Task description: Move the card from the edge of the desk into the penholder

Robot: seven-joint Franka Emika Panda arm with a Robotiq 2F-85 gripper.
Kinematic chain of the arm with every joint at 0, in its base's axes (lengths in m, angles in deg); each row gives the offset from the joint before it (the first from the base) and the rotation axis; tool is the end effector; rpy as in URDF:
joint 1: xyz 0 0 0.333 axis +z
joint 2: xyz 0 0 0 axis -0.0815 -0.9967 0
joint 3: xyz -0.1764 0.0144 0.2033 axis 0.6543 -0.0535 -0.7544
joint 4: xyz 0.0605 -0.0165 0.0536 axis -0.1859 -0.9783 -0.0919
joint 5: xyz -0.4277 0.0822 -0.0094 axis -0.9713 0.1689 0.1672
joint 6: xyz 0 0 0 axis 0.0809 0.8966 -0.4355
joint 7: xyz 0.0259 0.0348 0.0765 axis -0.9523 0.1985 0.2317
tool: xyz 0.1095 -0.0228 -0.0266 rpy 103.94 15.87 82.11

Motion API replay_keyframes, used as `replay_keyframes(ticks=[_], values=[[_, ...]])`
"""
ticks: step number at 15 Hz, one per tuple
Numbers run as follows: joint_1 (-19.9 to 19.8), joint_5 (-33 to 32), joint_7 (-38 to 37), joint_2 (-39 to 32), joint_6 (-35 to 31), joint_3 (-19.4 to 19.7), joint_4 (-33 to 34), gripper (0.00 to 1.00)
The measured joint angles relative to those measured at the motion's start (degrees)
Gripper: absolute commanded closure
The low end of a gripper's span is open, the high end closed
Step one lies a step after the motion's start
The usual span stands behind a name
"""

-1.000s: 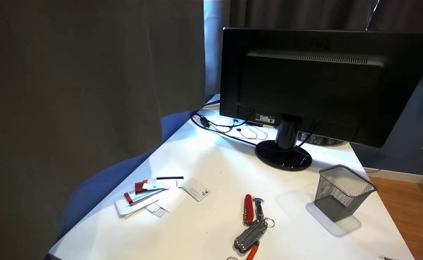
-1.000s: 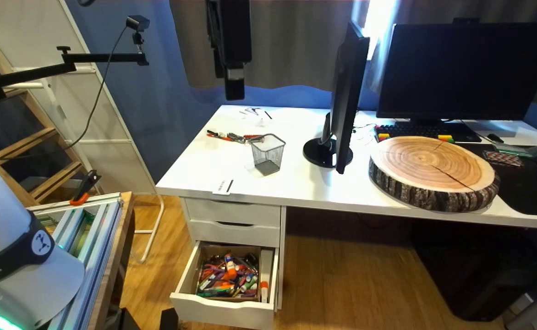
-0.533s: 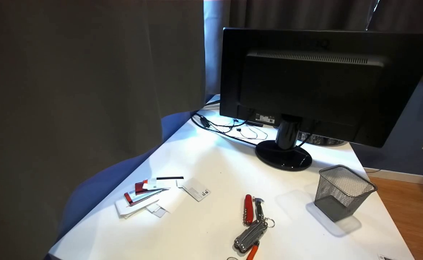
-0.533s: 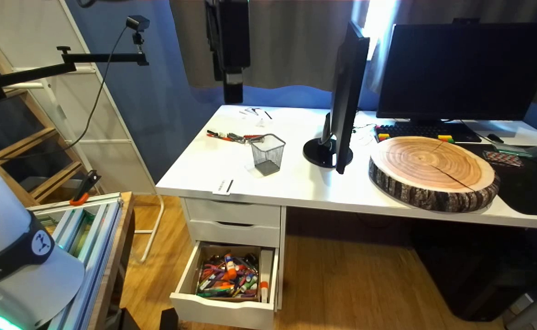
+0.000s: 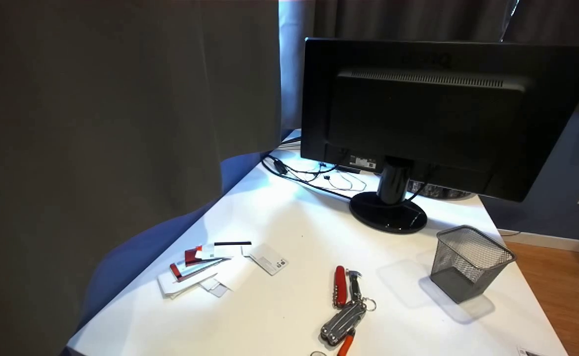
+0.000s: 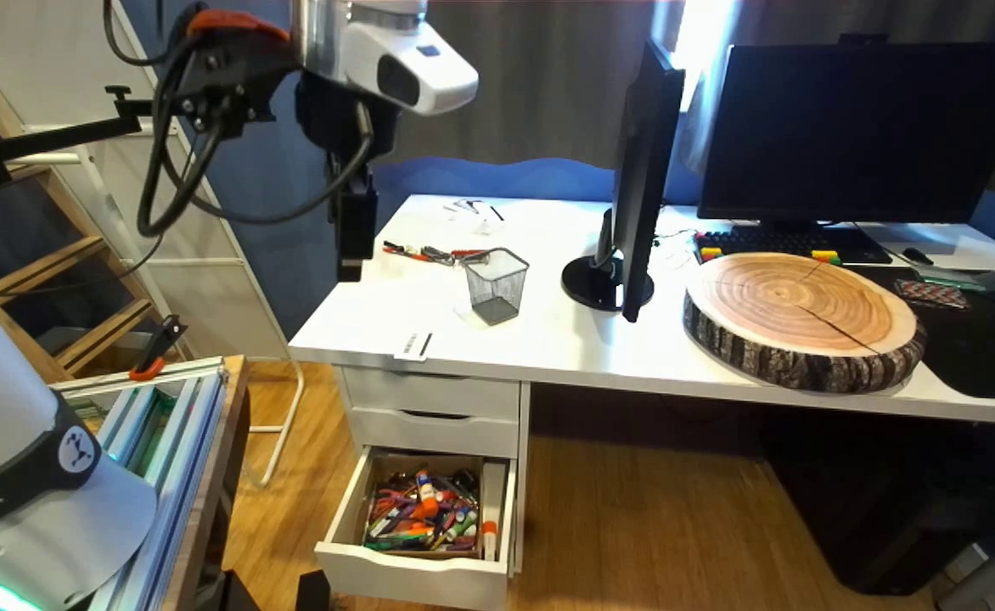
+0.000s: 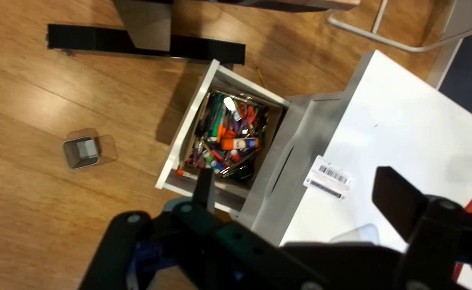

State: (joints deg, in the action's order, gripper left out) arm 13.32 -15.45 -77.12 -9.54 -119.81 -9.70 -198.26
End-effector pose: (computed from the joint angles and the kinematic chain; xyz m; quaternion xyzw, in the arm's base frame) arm 0.3758 0.0844 0.2844 -0.9881 -0.0355 0.1066 0.1055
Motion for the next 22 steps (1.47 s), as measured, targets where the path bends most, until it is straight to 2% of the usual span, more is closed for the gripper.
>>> replay_keyframes(ticks=[6,11,14,20,22], values=[[8.3,19.5,6.1,-9.2,-9.5,-0.2,-1.1,0.0],[10.6,37.2,19.5,-20.7,-17.1,-2.4,-1.1,0.0],[9.8,39.5,22.4,-25.3,-19.7,-4.5,-0.5,0.0],[8.7,39.8,22.7,-24.7,-19.6,-5.0,0.0,0.0],[8.6,45.2,26.3,-25.4,-19.6,-5.1,0.2,0.0]])
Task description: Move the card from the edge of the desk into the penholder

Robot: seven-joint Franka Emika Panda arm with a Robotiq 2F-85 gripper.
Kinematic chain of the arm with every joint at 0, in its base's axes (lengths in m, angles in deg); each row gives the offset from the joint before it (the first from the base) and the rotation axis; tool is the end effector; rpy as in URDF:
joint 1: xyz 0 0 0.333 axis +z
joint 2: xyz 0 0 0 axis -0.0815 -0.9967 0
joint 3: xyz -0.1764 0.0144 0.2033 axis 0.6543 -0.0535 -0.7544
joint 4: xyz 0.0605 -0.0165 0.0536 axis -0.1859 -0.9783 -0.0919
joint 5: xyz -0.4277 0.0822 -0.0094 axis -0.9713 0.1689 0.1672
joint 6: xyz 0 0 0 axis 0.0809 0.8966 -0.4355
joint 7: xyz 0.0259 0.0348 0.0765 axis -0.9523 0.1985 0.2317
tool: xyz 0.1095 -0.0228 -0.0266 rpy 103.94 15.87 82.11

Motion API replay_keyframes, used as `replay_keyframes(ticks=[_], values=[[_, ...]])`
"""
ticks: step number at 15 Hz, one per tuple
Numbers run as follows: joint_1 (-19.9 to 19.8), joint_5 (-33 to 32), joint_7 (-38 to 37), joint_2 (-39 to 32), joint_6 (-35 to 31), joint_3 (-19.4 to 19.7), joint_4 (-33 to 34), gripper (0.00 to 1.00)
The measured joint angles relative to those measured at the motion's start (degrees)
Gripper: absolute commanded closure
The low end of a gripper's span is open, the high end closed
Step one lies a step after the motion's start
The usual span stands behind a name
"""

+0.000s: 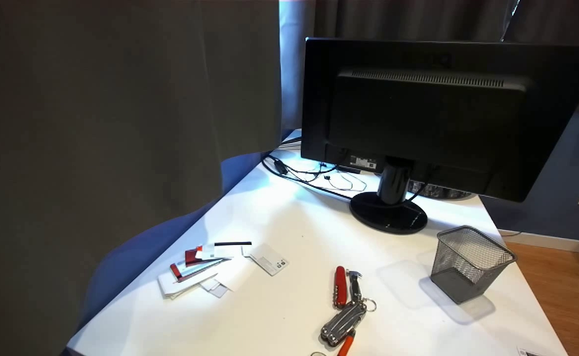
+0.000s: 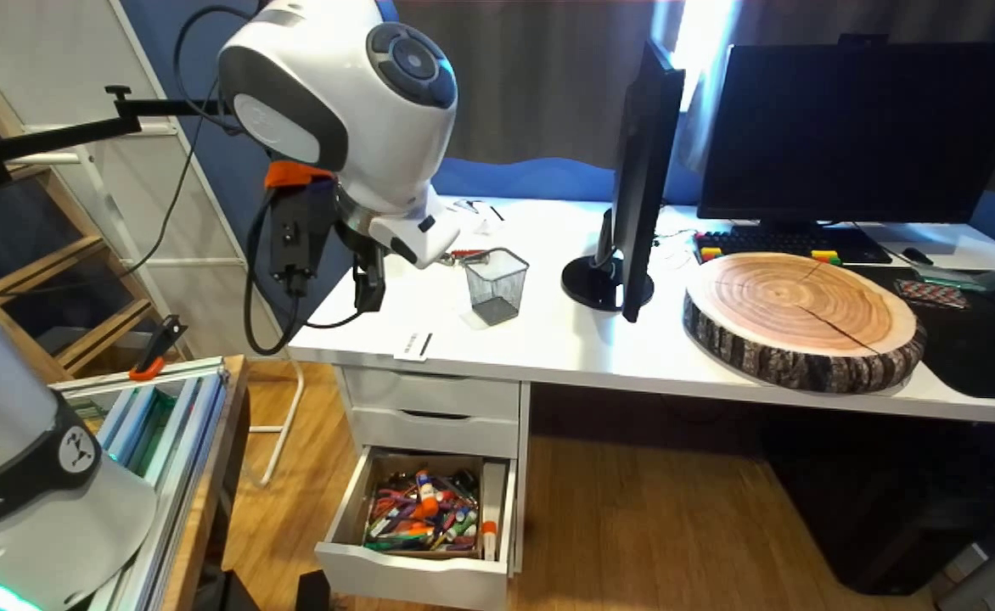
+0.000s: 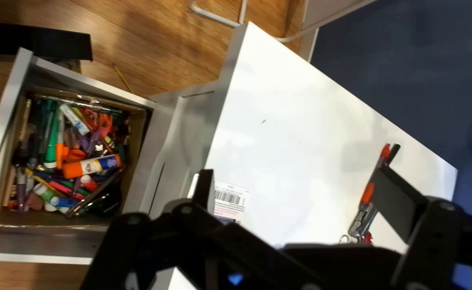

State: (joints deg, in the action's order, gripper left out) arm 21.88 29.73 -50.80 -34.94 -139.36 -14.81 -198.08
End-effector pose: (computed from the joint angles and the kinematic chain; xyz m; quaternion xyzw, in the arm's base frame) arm 0.3443 0.1682 0.1369 -0.9468 -0.0104 0.1138 0.3010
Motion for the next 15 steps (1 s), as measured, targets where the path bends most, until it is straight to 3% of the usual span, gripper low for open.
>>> replay_keyframes(ticks=[3,6,15], values=[[-0.1,12.9,9.7,-3.2,0.0,-0.4,0.3,0.0],[-0.6,21.7,18.6,-7.9,0.4,-1.3,0.8,0.0],[-1.6,38.9,39.8,-25.4,-0.2,-1.7,6.4,0.0]])
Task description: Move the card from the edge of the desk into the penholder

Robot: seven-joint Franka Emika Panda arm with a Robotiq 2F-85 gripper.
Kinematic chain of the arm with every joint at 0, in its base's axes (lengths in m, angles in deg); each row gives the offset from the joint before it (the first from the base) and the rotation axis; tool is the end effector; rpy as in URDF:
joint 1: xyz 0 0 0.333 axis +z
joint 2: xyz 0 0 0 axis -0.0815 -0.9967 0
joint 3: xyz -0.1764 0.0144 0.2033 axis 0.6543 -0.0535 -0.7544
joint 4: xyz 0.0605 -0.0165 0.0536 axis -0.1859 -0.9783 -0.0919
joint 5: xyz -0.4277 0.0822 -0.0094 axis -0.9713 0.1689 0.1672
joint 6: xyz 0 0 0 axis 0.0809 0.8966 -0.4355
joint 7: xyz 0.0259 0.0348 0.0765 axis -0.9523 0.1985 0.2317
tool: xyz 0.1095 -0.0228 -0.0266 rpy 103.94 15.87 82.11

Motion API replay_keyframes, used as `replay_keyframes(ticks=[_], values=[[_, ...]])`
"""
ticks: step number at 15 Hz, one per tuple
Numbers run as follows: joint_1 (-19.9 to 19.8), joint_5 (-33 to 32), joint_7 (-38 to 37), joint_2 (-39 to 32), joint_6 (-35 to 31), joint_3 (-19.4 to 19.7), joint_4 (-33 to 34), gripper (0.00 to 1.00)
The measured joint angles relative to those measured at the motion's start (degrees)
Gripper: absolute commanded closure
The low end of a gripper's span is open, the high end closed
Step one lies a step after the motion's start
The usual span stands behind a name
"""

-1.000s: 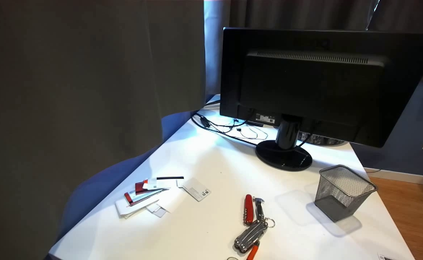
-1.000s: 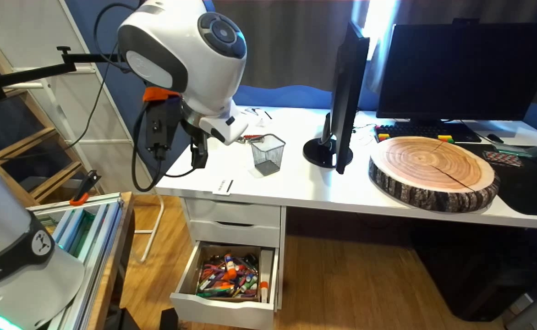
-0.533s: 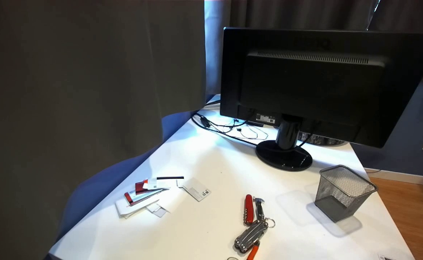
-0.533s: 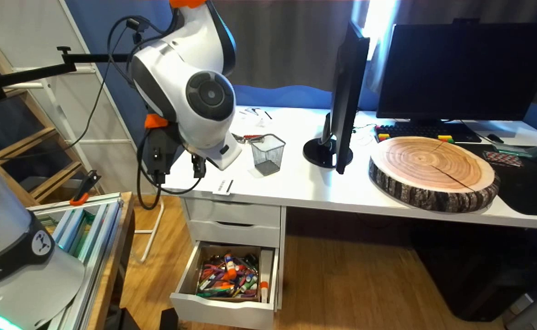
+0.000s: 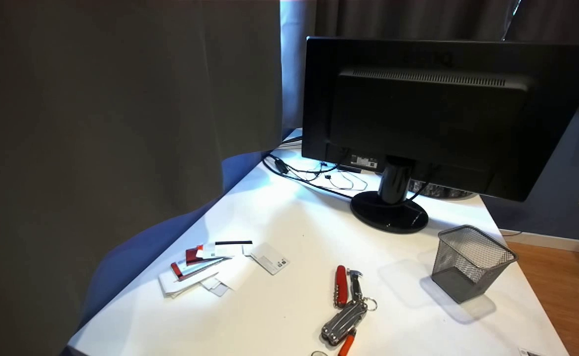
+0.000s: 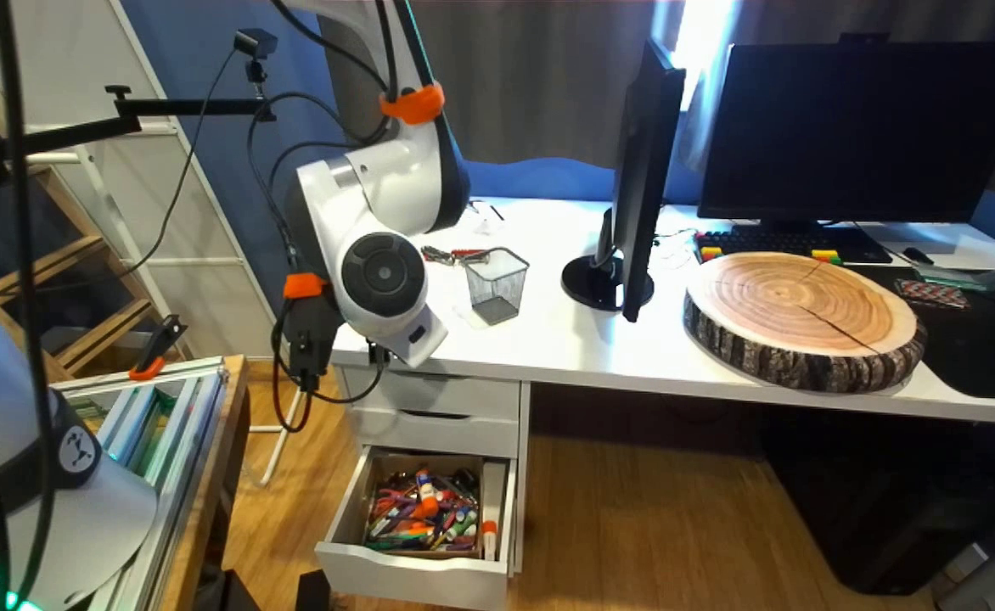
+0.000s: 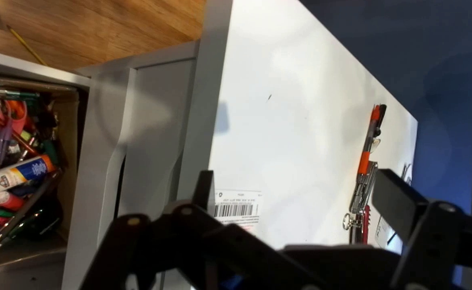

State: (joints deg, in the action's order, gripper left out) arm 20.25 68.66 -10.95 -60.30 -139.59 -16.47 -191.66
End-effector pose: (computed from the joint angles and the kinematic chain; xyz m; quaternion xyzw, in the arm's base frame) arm 0.2969 0.1659 0.0106 -0.9075 0.0372 0.0587 0.4143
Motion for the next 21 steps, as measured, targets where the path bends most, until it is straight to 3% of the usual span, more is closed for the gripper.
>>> replay_keyframes(ticks=[5,6,7,9,18,21], values=[[0.6,12.3,10.2,-8.0,-1.7,1.1,4.7,0.0],[0.8,14.2,11.6,-9.3,-1.7,1.5,5.5,0.05],[1.0,15.9,12.9,-10.5,-1.7,1.9,6.3,0.28],[1.3,18.4,14.4,-12.7,-1.7,2.7,7.6,0.32],[2.1,23.0,15.7,-16.5,0.8,4.7,9.8,0.95],[1.8,23.3,15.7,-16.2,2.5,5.3,9.4,0.99]])
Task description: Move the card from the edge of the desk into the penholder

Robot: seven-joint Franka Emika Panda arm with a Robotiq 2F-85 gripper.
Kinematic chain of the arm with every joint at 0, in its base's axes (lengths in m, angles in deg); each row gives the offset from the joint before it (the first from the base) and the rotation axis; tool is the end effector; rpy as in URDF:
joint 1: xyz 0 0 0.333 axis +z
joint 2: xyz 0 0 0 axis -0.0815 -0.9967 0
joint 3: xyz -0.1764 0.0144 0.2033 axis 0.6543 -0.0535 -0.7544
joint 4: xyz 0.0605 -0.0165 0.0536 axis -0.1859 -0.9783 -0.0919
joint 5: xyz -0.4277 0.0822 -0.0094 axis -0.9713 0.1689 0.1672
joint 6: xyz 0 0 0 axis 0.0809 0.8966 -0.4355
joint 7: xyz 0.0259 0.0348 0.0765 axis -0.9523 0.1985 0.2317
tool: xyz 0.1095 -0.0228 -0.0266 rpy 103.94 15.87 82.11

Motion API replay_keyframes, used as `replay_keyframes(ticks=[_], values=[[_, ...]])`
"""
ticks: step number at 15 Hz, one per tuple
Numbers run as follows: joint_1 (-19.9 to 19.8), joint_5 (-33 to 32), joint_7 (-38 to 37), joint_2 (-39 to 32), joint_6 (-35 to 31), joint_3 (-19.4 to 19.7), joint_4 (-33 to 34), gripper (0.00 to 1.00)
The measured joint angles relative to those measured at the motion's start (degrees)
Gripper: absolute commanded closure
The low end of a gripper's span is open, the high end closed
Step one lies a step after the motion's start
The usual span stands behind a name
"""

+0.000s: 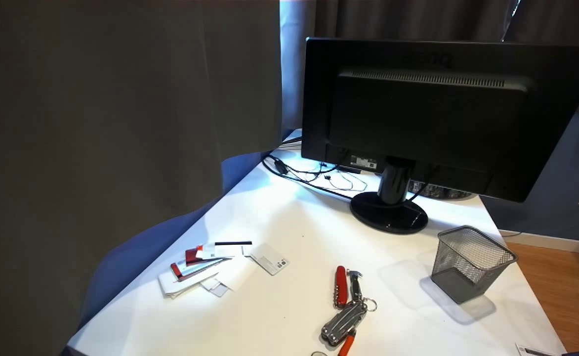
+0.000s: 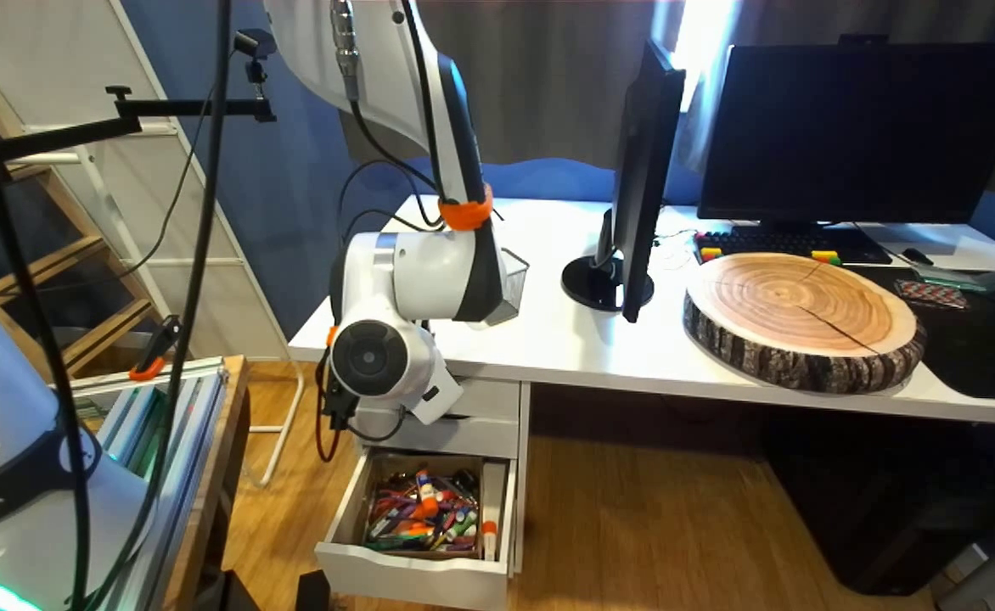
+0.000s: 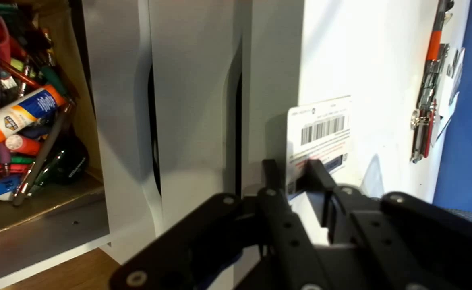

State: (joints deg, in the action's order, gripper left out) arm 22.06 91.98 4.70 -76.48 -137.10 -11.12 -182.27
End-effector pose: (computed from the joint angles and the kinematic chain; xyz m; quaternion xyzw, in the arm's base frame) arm 0.3068 0.1458 -0.0613 -0.8952 0.1497 -0.0344 0.4185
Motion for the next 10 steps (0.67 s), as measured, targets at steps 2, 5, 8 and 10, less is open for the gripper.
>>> replay_keyframes(ticks=[2,5,8,10], values=[[-0.1,0.0,0.0,0.5,1.1,0.6,-0.8,1.0],[-0.3,0.0,-0.2,1.5,2.2,1.3,-1.6,1.0],[-0.4,0.0,-0.9,1.7,2.2,1.9,-1.6,1.0],[-0.5,0.0,-1.1,1.9,2.2,2.4,-1.6,1.0]])
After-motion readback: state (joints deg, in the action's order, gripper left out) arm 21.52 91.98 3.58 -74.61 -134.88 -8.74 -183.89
